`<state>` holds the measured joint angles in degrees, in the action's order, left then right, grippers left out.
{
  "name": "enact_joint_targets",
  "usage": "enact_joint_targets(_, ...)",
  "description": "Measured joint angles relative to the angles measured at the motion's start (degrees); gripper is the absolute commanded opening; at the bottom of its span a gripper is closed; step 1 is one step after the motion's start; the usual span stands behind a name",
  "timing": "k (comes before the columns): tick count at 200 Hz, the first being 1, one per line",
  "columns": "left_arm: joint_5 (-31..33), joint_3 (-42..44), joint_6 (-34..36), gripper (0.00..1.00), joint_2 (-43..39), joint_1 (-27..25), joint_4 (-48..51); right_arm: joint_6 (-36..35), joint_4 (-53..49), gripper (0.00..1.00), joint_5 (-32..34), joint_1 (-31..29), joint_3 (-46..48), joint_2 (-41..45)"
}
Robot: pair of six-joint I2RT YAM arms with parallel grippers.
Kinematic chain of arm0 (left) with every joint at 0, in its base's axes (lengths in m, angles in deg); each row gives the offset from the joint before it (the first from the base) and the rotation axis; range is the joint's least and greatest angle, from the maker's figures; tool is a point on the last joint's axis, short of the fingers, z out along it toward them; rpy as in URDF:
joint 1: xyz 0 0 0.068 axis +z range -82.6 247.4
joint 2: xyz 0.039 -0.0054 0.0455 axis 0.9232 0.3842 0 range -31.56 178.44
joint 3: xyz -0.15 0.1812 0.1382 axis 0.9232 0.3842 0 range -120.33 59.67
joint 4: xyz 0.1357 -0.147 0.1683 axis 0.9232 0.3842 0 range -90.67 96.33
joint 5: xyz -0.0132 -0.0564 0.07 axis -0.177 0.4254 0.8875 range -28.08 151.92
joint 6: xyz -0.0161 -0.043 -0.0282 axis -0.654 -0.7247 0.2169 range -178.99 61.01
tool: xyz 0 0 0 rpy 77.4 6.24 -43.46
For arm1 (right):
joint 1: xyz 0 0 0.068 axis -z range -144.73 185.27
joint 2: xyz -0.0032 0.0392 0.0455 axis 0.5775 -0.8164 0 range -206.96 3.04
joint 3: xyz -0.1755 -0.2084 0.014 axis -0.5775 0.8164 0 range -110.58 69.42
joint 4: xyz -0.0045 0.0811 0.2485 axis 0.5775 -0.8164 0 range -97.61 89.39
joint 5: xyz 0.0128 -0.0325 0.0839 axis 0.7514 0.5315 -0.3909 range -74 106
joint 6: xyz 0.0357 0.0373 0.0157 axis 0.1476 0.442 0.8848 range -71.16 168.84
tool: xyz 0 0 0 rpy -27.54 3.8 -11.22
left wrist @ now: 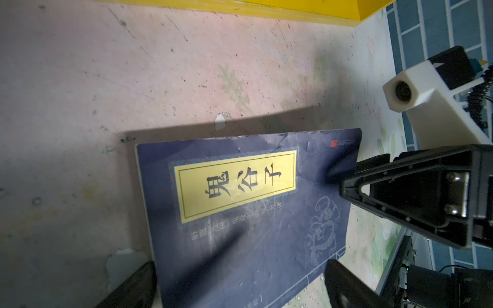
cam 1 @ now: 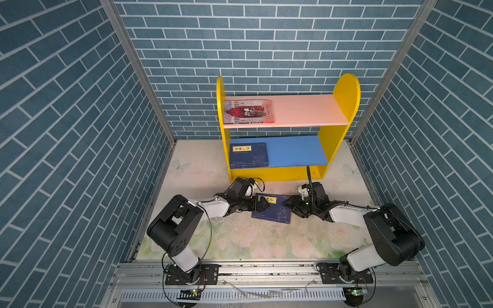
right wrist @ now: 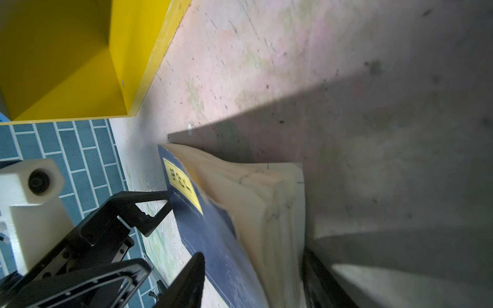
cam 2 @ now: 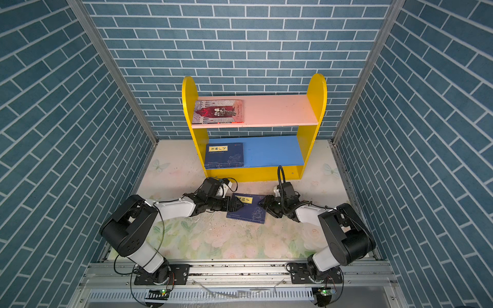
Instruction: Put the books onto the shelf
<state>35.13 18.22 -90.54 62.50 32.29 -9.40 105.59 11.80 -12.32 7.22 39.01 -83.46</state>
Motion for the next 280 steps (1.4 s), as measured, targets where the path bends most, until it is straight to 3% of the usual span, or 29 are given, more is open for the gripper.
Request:
enact_joint_targets(77, 1.9, 2.0, 0.1, 1.00, -2.3, 0.2, 0.7, 0.5, 3.0, 0.59, -1.8, 0.5, 1.6, 0.0)
enact_joint_targets(127, 1.7, 2.0, 0.2, 1.00, -2.3, 0.5, 0.7, 0.0, -8.7, 0.60, -1.5, 0.3, 0.0, 3.3)
enact_joint_targets(160, 1.4, 2.3, 0.2, 1.00, -2.3, 0.7, 0.2, -0.2, -10.7, 0.61, -2.1, -0.2, -0.5, 2.9)
enact_joint_targets(231, 1.8, 2.5, 0.0, 1.00, -1.2, 2.0, -3.0, 2.3, 0.7, 0.61, -7.5, -2.2, 1.3, -2.0)
enact_joint_targets(280, 1.7, 2.6, 0.0, 1.00, -1.0, 2.1, -3.6, 8.2, 17.9, 0.59, -8.1, -2.8, 7.4, -3.7)
